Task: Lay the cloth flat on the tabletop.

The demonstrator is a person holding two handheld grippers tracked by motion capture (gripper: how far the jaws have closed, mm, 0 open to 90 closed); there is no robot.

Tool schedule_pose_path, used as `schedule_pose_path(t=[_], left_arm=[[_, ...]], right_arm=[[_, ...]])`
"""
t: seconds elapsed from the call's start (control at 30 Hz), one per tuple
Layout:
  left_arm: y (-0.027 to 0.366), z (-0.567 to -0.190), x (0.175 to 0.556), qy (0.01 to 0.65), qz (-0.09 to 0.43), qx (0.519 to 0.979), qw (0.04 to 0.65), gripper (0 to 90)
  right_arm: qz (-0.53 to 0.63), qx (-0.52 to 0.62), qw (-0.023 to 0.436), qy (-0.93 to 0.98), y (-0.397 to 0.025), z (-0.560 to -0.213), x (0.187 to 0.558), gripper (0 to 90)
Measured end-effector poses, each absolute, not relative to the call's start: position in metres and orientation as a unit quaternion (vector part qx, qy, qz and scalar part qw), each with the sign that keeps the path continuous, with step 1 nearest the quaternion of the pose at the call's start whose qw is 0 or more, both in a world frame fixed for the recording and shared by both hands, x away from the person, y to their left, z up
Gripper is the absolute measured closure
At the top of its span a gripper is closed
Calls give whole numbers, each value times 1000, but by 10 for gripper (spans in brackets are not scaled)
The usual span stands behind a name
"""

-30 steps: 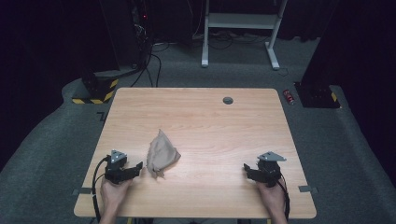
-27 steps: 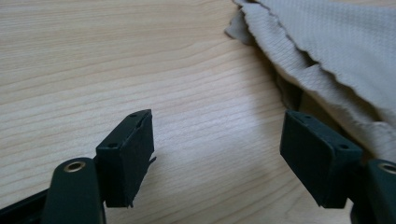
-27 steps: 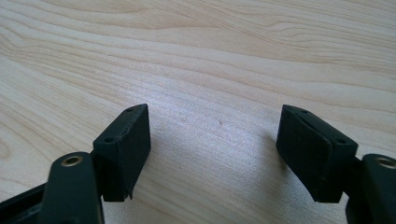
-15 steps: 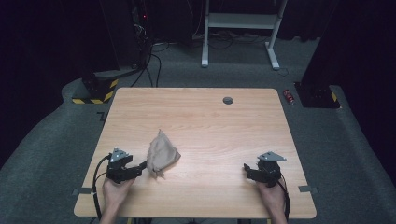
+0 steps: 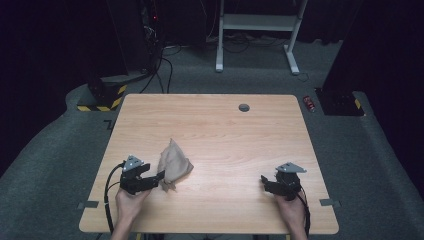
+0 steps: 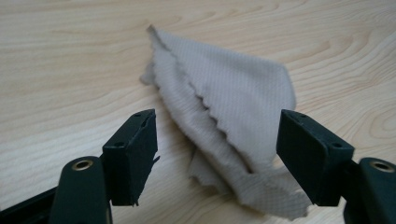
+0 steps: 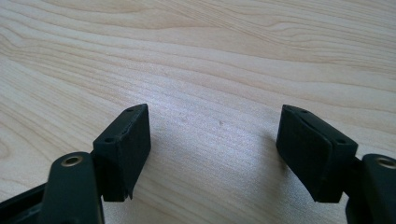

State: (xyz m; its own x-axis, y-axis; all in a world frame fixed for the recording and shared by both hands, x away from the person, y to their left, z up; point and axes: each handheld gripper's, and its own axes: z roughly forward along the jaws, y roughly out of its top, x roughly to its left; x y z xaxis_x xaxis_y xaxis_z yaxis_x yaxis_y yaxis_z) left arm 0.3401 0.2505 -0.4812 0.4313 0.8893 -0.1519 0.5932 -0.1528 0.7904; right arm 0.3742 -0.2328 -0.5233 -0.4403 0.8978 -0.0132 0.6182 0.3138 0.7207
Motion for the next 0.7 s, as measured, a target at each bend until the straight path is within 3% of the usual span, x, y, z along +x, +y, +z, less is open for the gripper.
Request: schedule_pose_path(t=[0.7], left_arm=[[208,-473,356,455,178,779,395,268]], right_arm=[[329,485,212,782,-233,-523,374,260]])
